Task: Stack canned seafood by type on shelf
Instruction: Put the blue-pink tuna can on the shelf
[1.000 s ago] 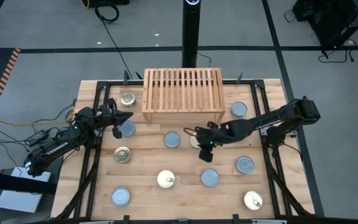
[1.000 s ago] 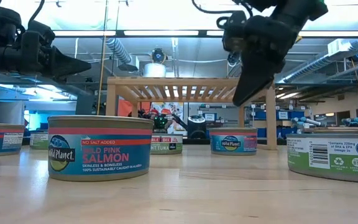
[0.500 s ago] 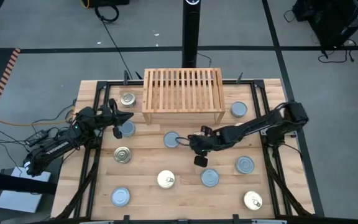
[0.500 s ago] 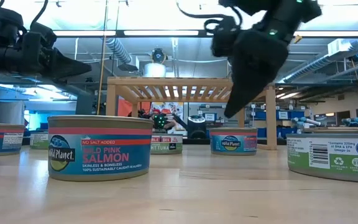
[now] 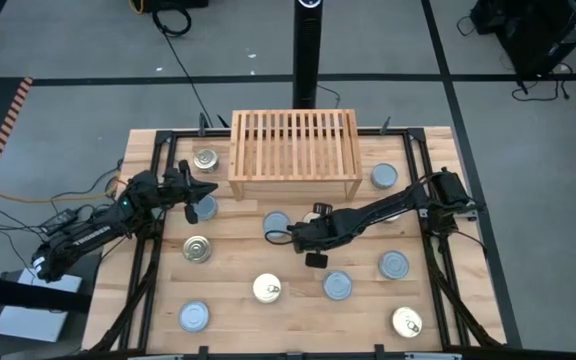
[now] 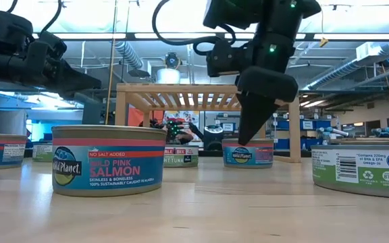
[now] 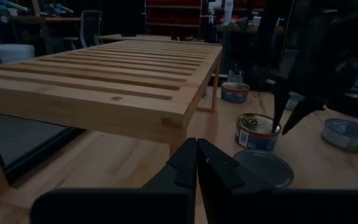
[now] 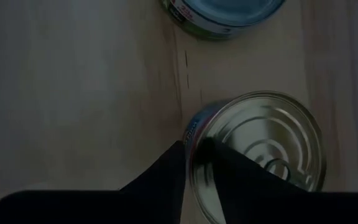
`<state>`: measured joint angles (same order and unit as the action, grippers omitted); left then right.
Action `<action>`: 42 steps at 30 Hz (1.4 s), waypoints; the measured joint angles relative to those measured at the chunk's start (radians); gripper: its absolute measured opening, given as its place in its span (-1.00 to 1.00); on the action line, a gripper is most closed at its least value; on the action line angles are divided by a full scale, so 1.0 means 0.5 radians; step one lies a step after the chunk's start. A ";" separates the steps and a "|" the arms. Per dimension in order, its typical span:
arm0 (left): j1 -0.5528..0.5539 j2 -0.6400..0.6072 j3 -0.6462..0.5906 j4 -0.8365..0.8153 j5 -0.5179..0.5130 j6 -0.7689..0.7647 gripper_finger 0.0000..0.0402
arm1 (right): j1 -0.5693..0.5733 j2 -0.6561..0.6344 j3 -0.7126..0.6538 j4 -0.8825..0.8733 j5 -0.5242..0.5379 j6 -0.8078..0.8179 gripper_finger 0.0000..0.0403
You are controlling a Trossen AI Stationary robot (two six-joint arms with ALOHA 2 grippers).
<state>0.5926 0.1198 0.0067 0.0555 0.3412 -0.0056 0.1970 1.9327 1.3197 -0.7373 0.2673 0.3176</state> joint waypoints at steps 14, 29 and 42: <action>0.000 0.000 0.000 0.002 0.002 0.000 -0.91 | -0.005 -0.022 0.060 -0.132 -0.123 -0.169 -0.98; 0.000 0.000 0.000 0.002 0.002 0.001 -0.91 | 0.009 -0.231 0.209 -0.244 -0.117 -0.222 -0.99; 0.000 0.000 0.000 0.002 0.002 0.002 -0.91 | -0.019 -0.456 0.209 -0.244 -0.155 -0.127 -1.00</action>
<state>0.5926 0.1200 0.0067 0.0566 0.3422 -0.0048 0.1875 1.7046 1.4242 -0.8592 0.1900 0.2539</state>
